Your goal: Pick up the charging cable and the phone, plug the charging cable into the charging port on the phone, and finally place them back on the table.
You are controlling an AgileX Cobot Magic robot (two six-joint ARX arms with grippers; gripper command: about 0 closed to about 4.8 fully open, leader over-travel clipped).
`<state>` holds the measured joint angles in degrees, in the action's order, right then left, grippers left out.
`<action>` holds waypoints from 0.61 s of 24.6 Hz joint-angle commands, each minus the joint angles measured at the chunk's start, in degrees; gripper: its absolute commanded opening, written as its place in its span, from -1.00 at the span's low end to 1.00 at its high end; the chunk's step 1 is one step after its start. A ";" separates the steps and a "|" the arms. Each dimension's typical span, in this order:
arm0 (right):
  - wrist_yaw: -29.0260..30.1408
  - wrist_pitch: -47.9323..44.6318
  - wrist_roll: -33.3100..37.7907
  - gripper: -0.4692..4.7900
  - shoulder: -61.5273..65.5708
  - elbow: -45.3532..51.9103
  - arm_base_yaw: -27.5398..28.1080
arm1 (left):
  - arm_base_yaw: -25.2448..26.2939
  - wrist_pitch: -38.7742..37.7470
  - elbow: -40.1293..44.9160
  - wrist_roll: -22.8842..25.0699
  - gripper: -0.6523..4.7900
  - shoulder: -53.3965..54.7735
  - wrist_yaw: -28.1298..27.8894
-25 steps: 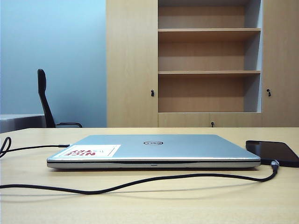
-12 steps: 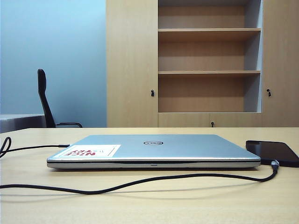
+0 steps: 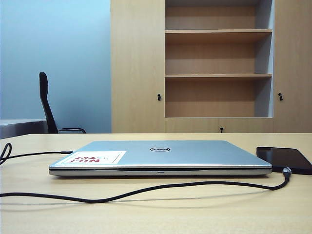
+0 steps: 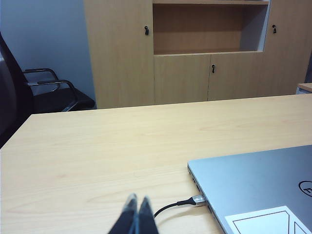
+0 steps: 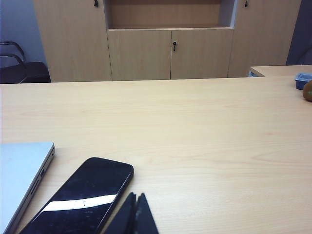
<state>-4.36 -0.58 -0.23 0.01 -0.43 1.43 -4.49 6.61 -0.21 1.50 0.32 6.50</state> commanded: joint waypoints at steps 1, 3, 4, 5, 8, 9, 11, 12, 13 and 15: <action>0.04 -1.38 0.15 -0.84 -0.17 0.37 0.09 | 0.00 0.74 0.02 0.00 -0.78 0.02 0.17; 0.04 -1.38 0.11 -0.84 -0.17 0.37 0.09 | 0.00 0.74 0.02 0.00 -0.78 0.02 0.17; 0.07 -1.38 0.09 -0.84 -0.17 0.37 0.09 | 0.00 0.74 0.02 0.00 -0.78 0.02 0.17; 0.09 -1.38 0.11 -0.84 -0.17 0.37 0.11 | 0.00 0.76 0.02 0.00 -0.78 0.02 0.17; 0.94 -1.38 0.11 -0.84 -0.17 0.37 0.13 | 0.00 0.76 0.02 0.00 -0.78 0.02 0.17; 0.98 -1.38 0.11 -0.84 -0.17 0.37 0.13 | 0.00 0.74 0.02 0.00 -0.78 0.02 0.17; 1.11 -1.40 0.11 -0.84 -0.17 0.37 0.20 | 0.00 0.76 0.02 0.00 -0.78 0.02 0.17; 1.16 -1.57 0.09 -0.84 -0.17 0.37 0.20 | 0.00 0.76 0.02 0.00 -0.78 0.02 0.17; 1.62 -1.86 0.02 -0.84 -0.17 0.37 0.20 | 0.00 0.74 0.02 0.00 -0.78 0.02 0.17; 1.97 -2.69 0.00 -0.84 -0.17 0.37 0.20 | 0.00 0.74 0.02 0.00 -0.78 0.02 0.17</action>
<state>-2.90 -0.84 -0.25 0.01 -0.43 1.63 -4.49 6.61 -0.21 1.50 0.32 6.50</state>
